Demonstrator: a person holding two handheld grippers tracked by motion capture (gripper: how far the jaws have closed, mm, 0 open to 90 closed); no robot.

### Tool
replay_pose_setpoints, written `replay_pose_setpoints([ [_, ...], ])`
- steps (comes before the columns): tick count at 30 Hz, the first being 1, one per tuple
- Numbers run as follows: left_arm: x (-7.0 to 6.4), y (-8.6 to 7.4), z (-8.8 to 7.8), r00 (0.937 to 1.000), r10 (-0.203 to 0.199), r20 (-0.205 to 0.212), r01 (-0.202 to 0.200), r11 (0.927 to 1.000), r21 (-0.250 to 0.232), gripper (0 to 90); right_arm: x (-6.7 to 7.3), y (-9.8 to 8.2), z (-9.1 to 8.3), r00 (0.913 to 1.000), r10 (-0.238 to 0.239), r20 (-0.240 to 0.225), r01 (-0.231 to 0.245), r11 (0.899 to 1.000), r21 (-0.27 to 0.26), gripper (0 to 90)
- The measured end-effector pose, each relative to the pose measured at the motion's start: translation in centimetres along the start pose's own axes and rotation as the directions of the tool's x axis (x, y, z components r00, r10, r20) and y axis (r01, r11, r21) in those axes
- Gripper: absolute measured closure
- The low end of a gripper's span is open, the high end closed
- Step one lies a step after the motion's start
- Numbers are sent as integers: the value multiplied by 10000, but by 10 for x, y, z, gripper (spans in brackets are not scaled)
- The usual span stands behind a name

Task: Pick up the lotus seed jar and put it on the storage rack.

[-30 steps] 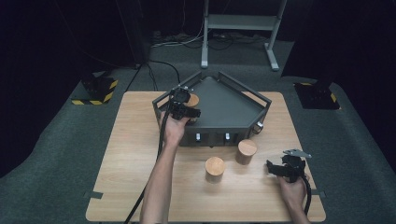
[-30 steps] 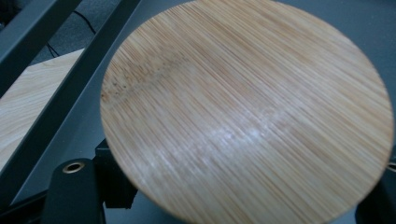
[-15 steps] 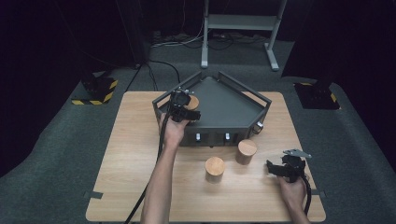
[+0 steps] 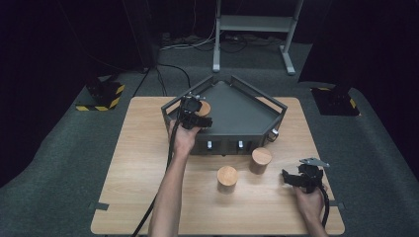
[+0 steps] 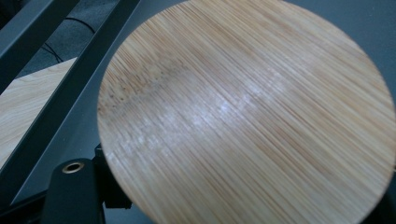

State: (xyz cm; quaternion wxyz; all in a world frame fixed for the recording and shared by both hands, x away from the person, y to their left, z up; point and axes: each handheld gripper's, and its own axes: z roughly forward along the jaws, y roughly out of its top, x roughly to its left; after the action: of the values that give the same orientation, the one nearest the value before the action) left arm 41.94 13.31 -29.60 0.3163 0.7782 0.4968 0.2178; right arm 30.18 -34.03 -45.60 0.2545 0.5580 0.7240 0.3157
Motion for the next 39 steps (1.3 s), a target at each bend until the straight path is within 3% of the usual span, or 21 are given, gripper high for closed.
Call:
replay_pose_setpoints([
  [3,0,2,1,10000,44,-12,-44,9999,148,241,0,0,0,10000,0,1,0,10000,5,47],
  [5,-1,5,4,9999,130,-46,-128,9989,446,128,0,0,0,10000,-1,3,1,10000,6,47],
  [11,-1,-2,1,10000,54,-46,-53,9998,196,32,0,0,0,10000,3,-1,-3,10000,-2,47],
  [19,3,-6,-5,9998,80,197,-85,9997,230,20,0,0,0,10000,-1,1,1,10000,-2,47],
  [39,4,-23,-29,9984,279,500,-262,9991,-338,19,0,0,0,10000,-4,5,4,10000,6,47],
])
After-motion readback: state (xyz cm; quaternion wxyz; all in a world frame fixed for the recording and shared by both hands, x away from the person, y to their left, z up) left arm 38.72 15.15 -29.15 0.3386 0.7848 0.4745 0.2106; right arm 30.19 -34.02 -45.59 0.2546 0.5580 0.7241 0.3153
